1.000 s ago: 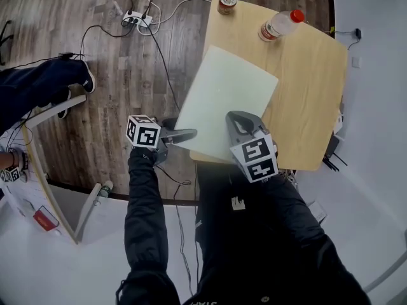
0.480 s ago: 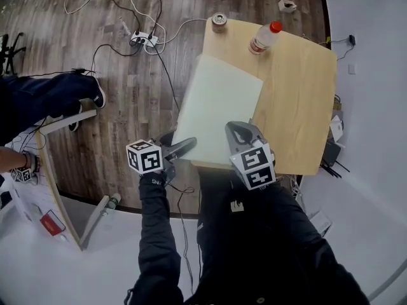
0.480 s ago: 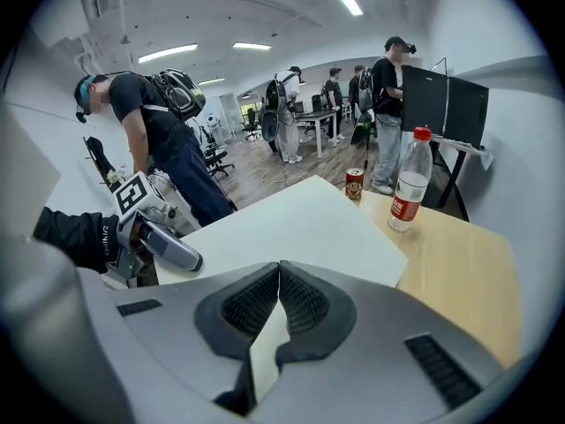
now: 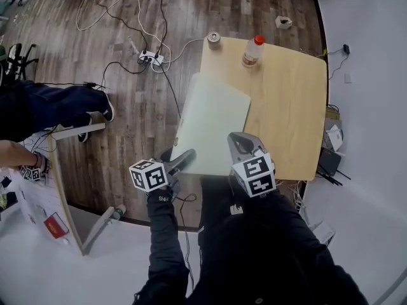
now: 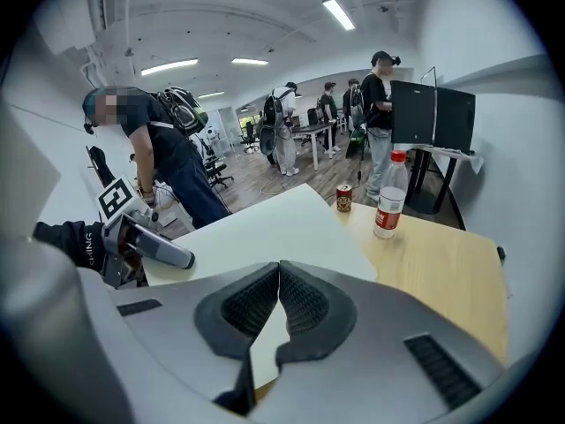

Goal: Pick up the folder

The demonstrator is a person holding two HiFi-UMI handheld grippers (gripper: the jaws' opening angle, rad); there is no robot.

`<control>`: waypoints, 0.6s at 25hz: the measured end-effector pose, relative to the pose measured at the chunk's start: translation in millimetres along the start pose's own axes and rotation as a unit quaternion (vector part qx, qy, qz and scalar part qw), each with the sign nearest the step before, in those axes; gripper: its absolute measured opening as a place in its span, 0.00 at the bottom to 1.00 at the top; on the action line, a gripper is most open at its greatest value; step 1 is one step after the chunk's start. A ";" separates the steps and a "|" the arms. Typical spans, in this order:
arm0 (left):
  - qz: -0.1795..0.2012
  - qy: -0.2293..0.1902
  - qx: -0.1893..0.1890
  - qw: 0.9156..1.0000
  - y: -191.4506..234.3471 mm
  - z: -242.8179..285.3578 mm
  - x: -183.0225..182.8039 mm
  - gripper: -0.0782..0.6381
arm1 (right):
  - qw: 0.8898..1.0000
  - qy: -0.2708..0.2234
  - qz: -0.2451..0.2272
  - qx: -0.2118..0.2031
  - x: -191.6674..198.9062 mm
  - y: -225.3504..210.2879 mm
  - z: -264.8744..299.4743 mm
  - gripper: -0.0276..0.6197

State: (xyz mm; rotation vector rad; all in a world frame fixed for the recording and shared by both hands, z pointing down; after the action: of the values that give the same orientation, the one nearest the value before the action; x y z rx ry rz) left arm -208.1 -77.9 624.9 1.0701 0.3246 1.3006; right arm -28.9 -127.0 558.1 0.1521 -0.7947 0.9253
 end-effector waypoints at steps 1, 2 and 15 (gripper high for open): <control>-0.002 -0.005 -0.003 1.000 -3.1 -2.2 2.5 0.55 | 1.000 -0.003 0.000 0.000 -0.2 -0.3 -4.3 0.08; -0.006 -0.010 -0.005 1.000 -5.9 -3.7 5.0 0.54 | 1.000 -0.007 -0.001 0.001 -0.7 -1.0 -8.6 0.08; -0.089 -0.129 0.011 0.988 -47.6 -10.2 23.0 0.51 | 0.999 -0.034 0.008 0.003 1.9 -26.1 -62.5 0.08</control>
State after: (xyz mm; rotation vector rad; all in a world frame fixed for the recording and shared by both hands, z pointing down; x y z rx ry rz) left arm -179.3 -48.0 590.6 1.1847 0.2330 0.9895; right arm 25.8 -114.2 520.3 0.1833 -0.8576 0.9409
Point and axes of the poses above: the fingertips, and each gripper's own axes: z forward along the fingers, y to its left, x out of its underside, the point moved 4 cm from there along -z, backward along the fingers, and after that the axes turned 2 degrees about -x, right-handed, at the moved point
